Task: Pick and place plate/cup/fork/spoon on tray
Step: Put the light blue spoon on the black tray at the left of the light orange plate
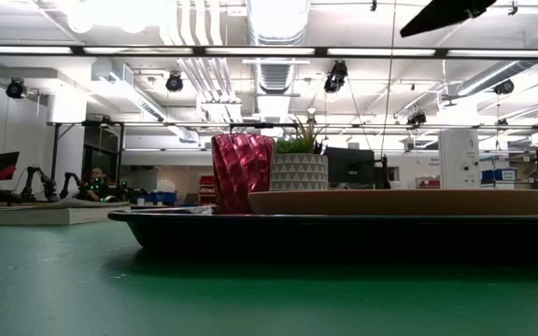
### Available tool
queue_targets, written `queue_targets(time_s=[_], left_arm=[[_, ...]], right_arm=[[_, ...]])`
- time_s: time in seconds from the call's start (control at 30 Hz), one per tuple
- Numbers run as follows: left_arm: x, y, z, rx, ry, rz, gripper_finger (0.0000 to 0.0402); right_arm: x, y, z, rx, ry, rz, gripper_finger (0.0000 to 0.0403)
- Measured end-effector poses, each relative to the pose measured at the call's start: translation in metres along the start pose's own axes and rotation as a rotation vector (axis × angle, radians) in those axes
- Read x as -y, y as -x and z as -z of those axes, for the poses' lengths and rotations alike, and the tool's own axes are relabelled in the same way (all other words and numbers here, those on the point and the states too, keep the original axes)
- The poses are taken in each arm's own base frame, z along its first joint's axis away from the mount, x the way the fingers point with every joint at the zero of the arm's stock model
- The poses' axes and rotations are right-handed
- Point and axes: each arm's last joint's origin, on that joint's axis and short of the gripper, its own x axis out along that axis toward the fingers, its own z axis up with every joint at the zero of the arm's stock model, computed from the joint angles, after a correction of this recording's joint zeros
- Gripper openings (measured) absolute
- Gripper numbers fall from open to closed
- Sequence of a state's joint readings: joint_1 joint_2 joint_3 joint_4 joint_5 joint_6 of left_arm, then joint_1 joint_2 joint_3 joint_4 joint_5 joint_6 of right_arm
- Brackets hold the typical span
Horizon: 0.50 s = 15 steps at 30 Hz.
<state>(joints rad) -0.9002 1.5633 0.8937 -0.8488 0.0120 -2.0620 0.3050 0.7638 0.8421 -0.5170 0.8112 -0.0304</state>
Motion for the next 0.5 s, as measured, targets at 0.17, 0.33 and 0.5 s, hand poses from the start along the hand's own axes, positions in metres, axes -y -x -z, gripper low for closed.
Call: queue_targets(time_s=[0.17, 0.33, 0.5], left_arm=[[0.015, 0.021, -0.031, 0.054, 0.101, 0.067, 0.0002], [0.053, 0.056, -0.077, 0.195, 0.137, 0.297, 0.0002], [0.1, 0.084, -0.12, 0.447, 0.036, 0.556, 0.0002]], right_arm=[[0.008, 0.008, 0.003, 0.007, -0.084, 0.0, 0.0009], [0.009, 0.009, 0.007, 0.009, -0.109, -0.002, 0.0009], [0.008, 0.008, 0.009, 0.004, -0.105, -0.003, 0.0009]])
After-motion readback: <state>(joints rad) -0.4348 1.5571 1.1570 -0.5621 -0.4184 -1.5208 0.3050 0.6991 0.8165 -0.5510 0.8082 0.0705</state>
